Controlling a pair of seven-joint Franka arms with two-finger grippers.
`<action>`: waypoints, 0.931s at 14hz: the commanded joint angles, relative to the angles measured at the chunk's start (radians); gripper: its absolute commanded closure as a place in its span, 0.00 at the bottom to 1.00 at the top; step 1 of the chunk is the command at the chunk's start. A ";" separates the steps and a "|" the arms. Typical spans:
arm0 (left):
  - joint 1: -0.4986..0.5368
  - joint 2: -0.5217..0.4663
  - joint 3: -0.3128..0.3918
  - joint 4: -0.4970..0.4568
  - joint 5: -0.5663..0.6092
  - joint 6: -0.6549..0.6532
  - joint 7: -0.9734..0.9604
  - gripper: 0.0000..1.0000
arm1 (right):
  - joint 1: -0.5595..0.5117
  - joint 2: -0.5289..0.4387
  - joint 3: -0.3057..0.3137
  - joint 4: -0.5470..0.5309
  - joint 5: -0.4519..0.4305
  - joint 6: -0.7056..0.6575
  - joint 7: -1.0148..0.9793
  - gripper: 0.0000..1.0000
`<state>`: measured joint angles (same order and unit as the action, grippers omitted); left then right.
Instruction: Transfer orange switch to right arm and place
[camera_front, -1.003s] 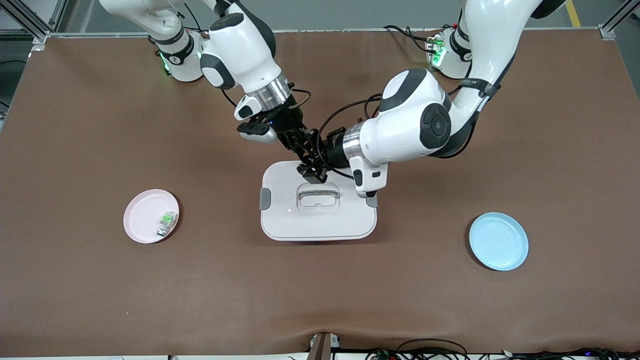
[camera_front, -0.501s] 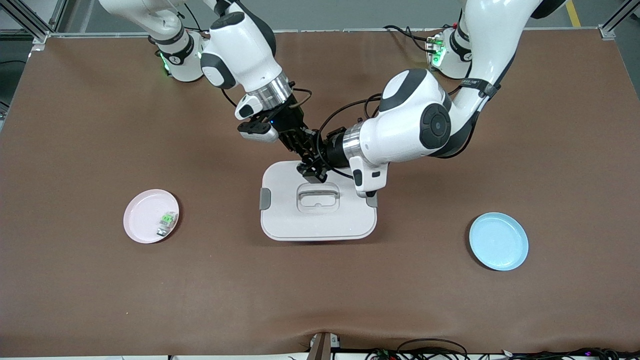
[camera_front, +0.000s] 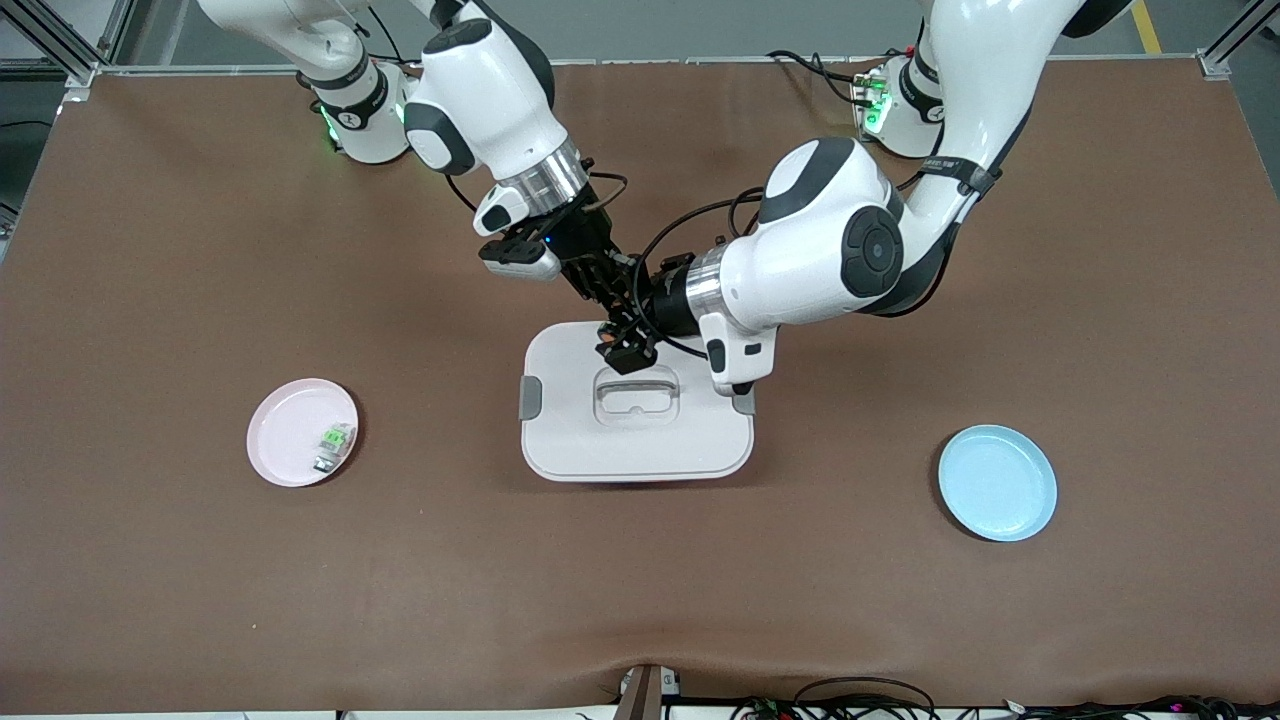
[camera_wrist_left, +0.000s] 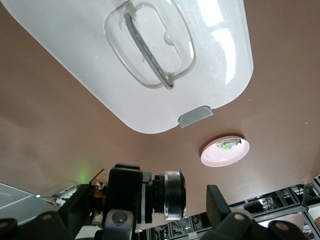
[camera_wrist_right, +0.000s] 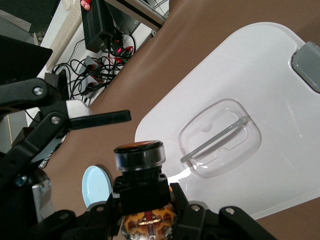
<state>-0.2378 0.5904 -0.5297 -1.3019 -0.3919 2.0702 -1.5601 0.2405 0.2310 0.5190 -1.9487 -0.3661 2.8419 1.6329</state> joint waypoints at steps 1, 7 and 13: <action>0.006 -0.010 0.005 0.016 -0.005 -0.002 -0.003 0.00 | 0.009 0.007 -0.001 0.019 -0.017 -0.007 0.024 1.00; 0.009 -0.073 0.120 0.016 0.057 -0.051 -0.001 0.00 | -0.007 0.017 -0.001 0.017 -0.105 -0.007 -0.010 1.00; 0.035 -0.101 0.119 0.016 0.389 -0.200 0.089 0.00 | -0.058 0.034 -0.001 -0.006 -0.106 -0.031 -0.264 1.00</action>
<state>-0.2198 0.5063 -0.4144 -1.2802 -0.0628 1.9176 -1.5320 0.2101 0.2610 0.5075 -1.9499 -0.4508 2.8285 1.4462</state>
